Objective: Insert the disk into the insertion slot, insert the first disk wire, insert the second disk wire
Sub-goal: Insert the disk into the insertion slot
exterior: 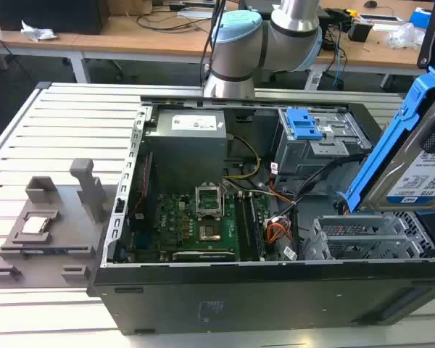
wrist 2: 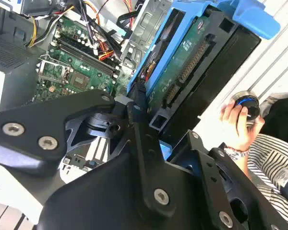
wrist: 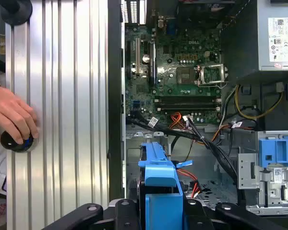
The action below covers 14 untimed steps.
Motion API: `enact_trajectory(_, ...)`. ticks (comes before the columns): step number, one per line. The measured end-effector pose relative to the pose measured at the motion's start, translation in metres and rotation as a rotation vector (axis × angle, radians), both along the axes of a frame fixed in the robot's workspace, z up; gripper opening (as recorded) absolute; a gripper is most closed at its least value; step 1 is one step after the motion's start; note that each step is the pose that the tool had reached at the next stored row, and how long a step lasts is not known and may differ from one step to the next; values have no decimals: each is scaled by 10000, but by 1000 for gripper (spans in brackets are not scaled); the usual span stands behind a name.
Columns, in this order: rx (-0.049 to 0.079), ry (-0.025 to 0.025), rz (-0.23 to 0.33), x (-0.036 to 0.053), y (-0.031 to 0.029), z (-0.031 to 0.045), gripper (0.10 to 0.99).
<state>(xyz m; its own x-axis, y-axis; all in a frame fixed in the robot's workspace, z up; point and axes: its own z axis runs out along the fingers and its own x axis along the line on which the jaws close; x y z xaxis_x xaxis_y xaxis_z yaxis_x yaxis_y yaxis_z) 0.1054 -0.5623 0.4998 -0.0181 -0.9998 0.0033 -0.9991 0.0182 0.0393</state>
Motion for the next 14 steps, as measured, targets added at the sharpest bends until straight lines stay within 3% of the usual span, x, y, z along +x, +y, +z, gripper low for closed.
enact_trajectory(14,-1,0,0,0,0,-71,365)
